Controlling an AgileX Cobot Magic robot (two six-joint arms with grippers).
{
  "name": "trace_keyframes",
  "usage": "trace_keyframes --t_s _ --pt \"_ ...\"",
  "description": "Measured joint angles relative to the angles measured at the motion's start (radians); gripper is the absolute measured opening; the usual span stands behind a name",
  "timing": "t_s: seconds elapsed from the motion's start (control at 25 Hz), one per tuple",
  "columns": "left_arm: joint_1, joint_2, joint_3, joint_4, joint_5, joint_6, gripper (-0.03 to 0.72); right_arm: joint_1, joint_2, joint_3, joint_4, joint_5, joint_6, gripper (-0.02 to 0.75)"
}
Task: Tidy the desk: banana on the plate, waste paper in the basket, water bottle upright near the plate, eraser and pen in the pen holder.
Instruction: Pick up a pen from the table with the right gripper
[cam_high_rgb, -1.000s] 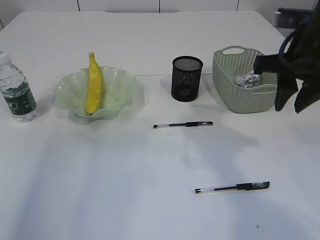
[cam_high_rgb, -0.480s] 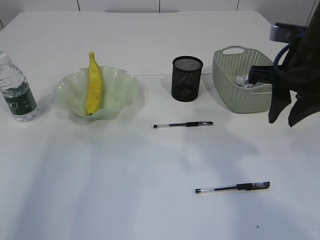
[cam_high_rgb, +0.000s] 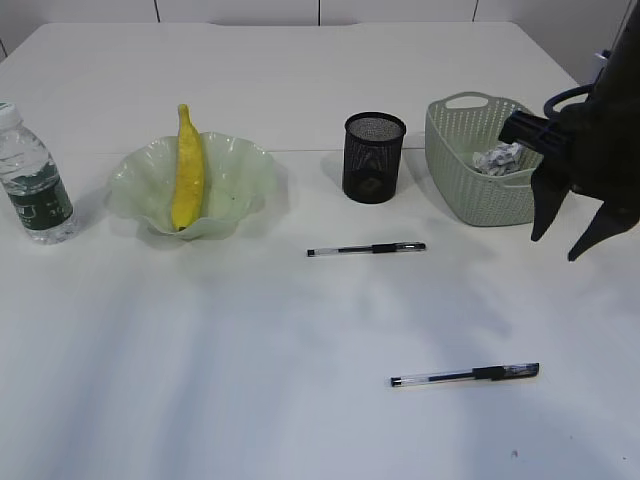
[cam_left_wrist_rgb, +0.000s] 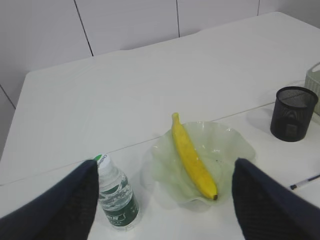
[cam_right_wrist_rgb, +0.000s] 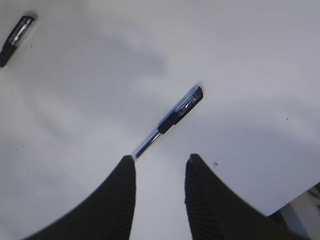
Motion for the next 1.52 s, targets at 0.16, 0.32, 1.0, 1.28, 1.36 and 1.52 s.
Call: trace_keyframes --t_s 0.16,0.32,1.0,1.28,1.36,1.52 --pt "-0.056 0.000 0.000 0.033 0.009 0.000 0.593 0.034 0.019 0.002 0.019 -0.002 0.111 0.251" --pt "-0.123 0.000 0.000 0.095 0.016 0.000 0.593 0.096 0.053 0.002 0.001 -0.006 0.226 0.251" --pt "-0.172 0.000 0.000 0.138 0.030 0.000 0.593 0.160 0.120 0.002 -0.157 -0.017 0.549 0.241" --pt "-0.178 0.000 0.000 0.138 0.035 0.000 0.593 0.160 0.120 0.002 -0.203 -0.017 0.547 0.241" --pt "-0.195 0.000 0.000 0.138 0.039 0.000 0.593 0.160 0.120 0.002 -0.203 -0.017 0.547 0.241" --pt "-0.264 -0.021 0.000 0.138 0.042 0.000 0.593 0.160 0.127 0.002 -0.201 -0.017 0.567 0.241"
